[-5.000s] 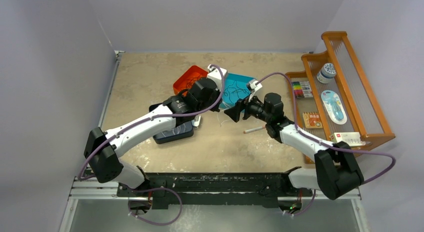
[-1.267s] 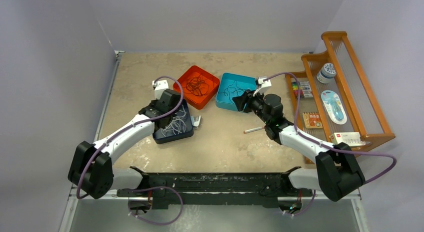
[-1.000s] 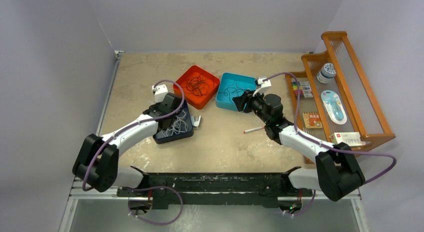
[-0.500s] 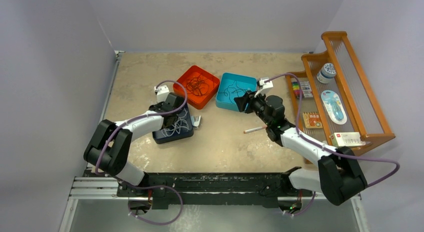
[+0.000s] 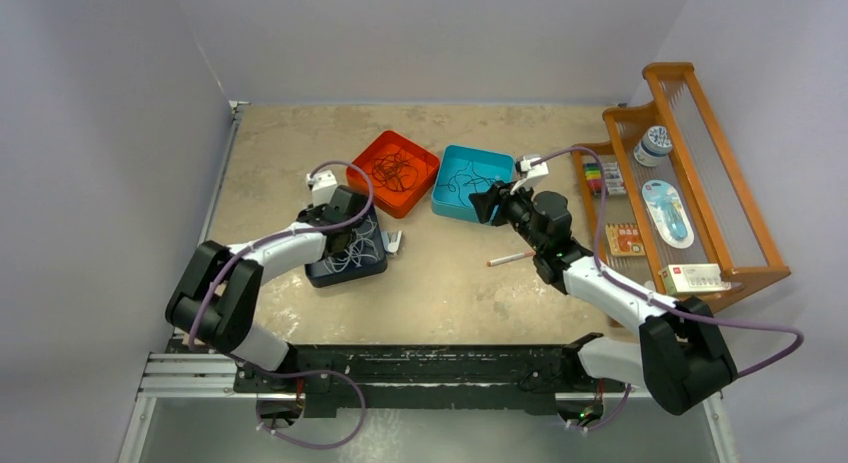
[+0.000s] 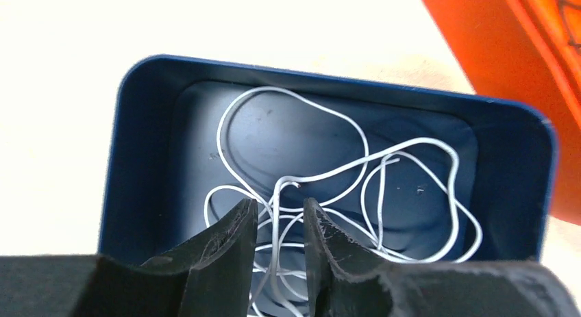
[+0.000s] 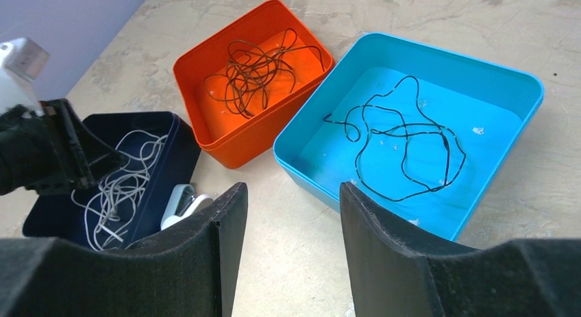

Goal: Untangle the cables

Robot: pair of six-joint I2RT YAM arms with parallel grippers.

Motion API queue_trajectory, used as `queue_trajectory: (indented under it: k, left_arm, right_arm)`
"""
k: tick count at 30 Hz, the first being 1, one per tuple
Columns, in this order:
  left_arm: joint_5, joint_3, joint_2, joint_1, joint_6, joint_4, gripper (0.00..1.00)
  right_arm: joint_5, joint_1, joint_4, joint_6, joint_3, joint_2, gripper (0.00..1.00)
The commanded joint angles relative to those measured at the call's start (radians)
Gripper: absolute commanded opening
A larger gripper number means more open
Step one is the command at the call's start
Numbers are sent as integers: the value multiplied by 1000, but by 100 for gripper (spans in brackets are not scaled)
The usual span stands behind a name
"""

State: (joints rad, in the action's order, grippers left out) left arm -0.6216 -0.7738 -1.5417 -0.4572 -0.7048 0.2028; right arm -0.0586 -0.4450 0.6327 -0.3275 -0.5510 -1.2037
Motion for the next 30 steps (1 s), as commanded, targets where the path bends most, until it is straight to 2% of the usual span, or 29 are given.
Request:
queue_trajectory:
  k: [1, 8, 13, 18, 23, 30]
  left_arm:
    - [-46, -33, 126, 9, -16, 15, 33]
    - [-86, -70, 283, 9, 1, 99, 46]
    - [-102, -96, 393, 9, 18, 138, 50]
    - [-12, -108, 506, 9, 124, 69, 55]
    - [44, -138, 626, 7, 236, 19, 60]
    - [-40, -112, 817, 8, 290, -46, 61]
  right_arm:
    - [37, -2, 36, 20, -2, 36, 55]
    - [75, -2, 31, 18, 9, 73, 56]
    - [101, -2, 27, 18, 6, 101, 57]
    - [109, -1, 16, 32, -15, 147, 58]
    - [157, -1, -126, 139, -108, 266, 61]
    - [301, -1, -331, 344, -291, 378, 69]
